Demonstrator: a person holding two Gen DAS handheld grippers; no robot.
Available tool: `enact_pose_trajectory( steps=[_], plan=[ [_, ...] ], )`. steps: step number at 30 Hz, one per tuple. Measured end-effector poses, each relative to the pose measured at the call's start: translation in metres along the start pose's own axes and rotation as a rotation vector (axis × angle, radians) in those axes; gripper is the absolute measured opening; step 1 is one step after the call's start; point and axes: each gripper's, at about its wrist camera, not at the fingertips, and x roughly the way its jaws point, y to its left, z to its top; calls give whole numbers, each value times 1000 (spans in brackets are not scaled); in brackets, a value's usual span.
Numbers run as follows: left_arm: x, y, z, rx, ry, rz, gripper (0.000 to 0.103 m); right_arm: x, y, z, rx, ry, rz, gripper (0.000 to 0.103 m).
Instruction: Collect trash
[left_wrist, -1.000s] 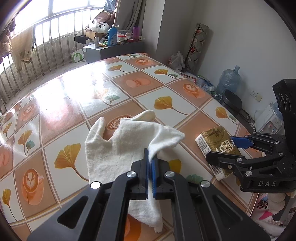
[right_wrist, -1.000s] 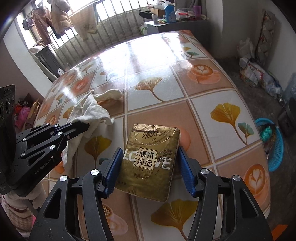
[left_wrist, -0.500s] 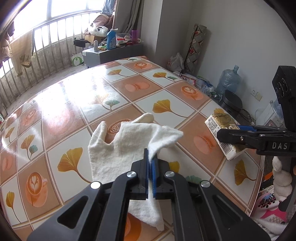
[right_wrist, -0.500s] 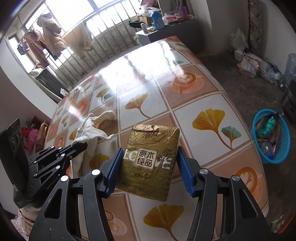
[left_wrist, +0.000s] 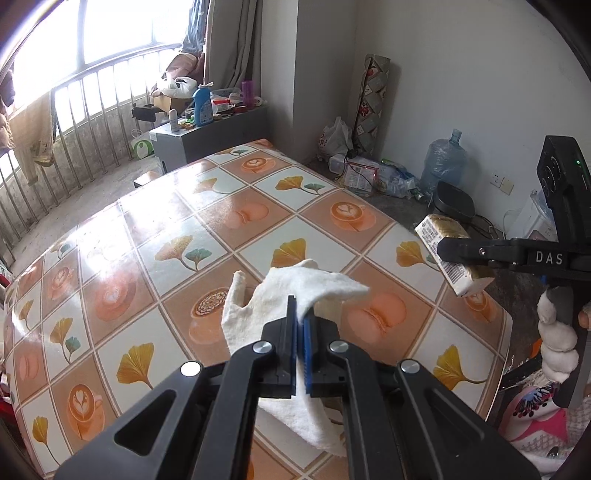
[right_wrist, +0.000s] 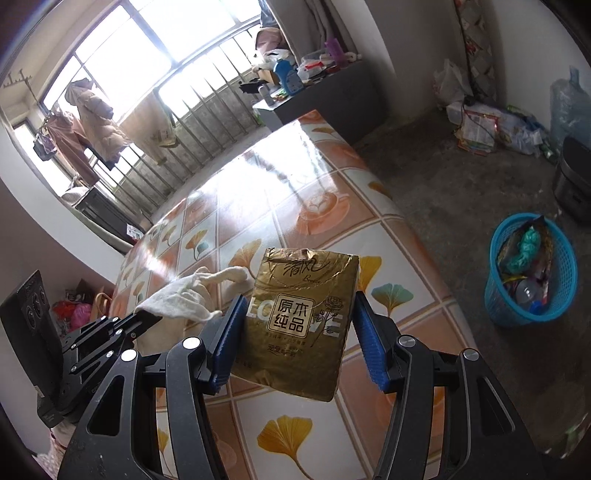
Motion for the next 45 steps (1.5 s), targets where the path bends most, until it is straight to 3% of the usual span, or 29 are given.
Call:
enact_pose_trajectory(
  steps=[8,14,21,27,28,30,31,32,33,36,40,45],
  plan=[
    [0,-47,56,72,-57,-176,2,-63,-73,22,163,-199,-107,54],
    [27,-117,112,177,-74,-360,2,-111,-146,19,355,-333,-232,54],
    [116,-218,146,282,49,-491,2,-99,-208,17,509,-332,-273,55],
    [204,-292,157,358,158,-506,3,-67,-268,31,601,-298,-272,55],
    [219,-300,157,355,178,-509,5,-60,-280,32,623,-288,-268,56],
    [253,-317,154,353,230,-521,22,-42,-305,31,652,-266,-263,59],
    [267,-324,151,350,250,-526,43,-33,-319,30,659,-252,-280,60],
    [282,-330,146,340,266,-514,60,-22,-330,27,664,-245,-314,70],
    [294,-335,141,334,284,-483,63,-13,-340,21,676,-233,-348,76],
    [314,-344,129,353,337,-460,64,6,-366,0,774,-149,-396,76],
    [310,-331,127,313,310,-467,69,-5,-361,-18,783,-184,-389,76],
    [286,-307,141,256,258,-466,69,-20,-340,-8,725,-239,-401,76]
  ],
)
